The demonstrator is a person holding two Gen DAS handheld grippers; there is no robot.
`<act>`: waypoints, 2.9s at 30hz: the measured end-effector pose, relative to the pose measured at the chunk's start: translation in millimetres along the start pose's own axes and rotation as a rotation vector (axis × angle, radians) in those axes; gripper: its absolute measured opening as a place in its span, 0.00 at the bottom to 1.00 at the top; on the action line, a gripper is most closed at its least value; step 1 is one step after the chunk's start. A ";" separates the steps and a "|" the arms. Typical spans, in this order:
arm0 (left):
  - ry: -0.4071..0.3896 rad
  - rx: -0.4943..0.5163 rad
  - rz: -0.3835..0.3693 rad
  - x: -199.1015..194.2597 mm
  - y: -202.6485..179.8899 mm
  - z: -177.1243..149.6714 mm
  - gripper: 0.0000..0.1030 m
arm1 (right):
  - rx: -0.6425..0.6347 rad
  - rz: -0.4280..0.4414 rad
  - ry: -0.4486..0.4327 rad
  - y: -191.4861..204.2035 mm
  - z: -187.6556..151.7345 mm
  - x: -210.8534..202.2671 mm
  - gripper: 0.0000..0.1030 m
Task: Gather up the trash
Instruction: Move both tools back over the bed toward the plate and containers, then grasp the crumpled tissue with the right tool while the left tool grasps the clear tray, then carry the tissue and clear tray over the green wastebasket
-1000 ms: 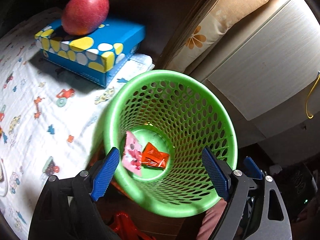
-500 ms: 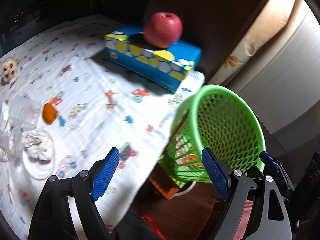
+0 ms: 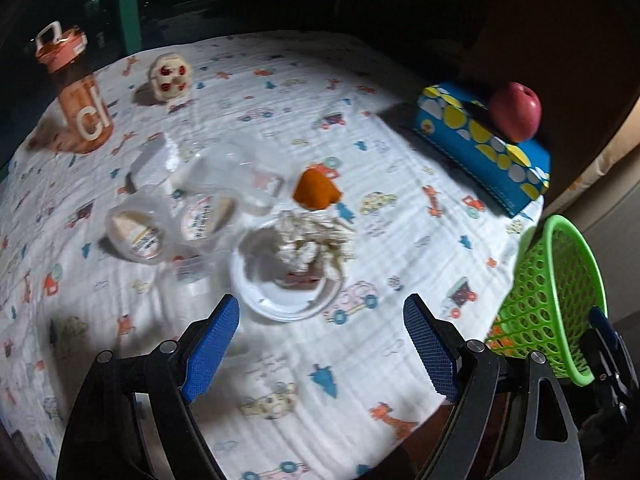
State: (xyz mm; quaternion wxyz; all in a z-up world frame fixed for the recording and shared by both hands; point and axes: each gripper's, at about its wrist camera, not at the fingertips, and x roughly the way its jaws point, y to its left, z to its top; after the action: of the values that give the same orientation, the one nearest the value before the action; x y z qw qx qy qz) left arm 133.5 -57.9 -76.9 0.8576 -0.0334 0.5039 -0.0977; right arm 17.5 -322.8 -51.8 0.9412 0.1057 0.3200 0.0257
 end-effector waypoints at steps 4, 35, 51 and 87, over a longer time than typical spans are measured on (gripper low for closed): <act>0.035 -0.067 0.056 11.7 39.2 -4.9 0.82 | -0.025 0.036 0.012 19.1 2.0 9.9 0.86; 0.082 -0.107 -0.022 34.6 85.5 -19.2 0.57 | -0.143 0.169 0.131 93.7 15.0 82.0 0.85; 0.038 -0.128 -0.021 3.9 117.0 -26.2 0.57 | -0.348 0.180 0.224 165.5 16.0 163.5 0.79; -0.009 0.045 -0.112 -14.1 32.7 -8.0 0.57 | -0.122 0.096 0.079 79.3 38.5 70.2 0.43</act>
State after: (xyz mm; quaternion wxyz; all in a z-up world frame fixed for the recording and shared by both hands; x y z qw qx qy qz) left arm 124.2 -22.7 -73.8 0.8537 -0.0428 0.4949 -0.1566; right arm 98.1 -244.3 -46.9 0.9301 0.0624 0.3494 0.0942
